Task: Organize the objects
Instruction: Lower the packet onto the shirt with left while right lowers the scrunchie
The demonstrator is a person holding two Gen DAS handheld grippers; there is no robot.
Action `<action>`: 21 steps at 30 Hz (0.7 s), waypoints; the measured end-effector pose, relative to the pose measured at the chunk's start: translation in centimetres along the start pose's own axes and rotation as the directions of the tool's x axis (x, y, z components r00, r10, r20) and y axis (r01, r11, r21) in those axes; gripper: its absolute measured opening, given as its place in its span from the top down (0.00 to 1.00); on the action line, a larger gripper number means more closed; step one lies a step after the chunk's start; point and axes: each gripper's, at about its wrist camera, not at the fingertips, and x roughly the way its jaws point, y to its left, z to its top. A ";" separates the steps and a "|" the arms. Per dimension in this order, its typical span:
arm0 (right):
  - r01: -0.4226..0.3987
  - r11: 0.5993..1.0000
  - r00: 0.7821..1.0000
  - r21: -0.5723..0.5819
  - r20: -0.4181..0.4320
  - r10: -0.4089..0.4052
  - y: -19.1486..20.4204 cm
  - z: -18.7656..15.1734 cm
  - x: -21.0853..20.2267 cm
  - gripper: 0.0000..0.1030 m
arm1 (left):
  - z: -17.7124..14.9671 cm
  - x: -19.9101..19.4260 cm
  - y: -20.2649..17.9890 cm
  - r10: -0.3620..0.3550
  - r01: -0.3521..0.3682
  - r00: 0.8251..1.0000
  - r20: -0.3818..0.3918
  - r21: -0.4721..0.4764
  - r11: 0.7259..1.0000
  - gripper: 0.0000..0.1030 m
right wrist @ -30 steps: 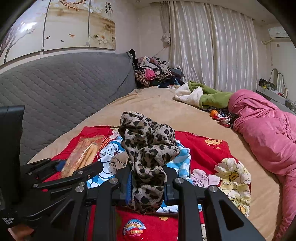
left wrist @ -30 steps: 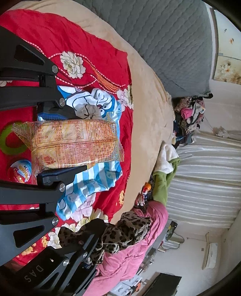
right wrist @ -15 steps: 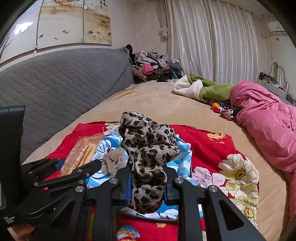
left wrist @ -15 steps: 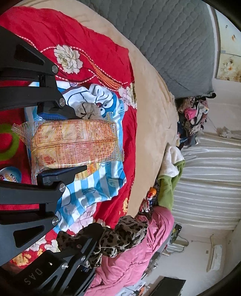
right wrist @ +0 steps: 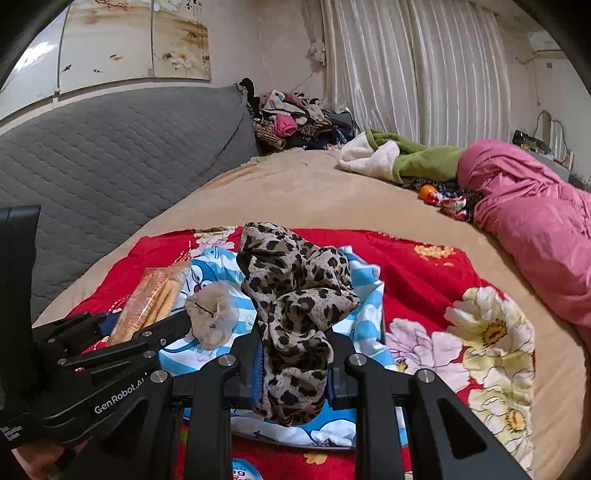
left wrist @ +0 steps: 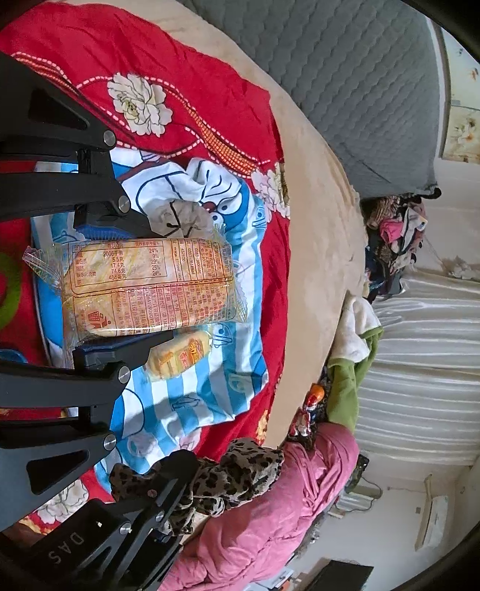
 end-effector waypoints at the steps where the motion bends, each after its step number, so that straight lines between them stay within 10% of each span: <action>1: 0.001 1.000 1.000 0.001 -0.005 -0.001 0.0 -0.1 0.3 0.76 | -0.1 0.3 0.0 0.009 -0.009 1.000 0.000 0.004 1.000 0.60; 21: 0.013 1.000 1.000 0.020 -0.015 -0.012 -1.6 -1.7 3.3 0.76 | -1.2 3.7 -0.2 0.018 -0.018 1.000 -0.020 0.012 1.000 0.60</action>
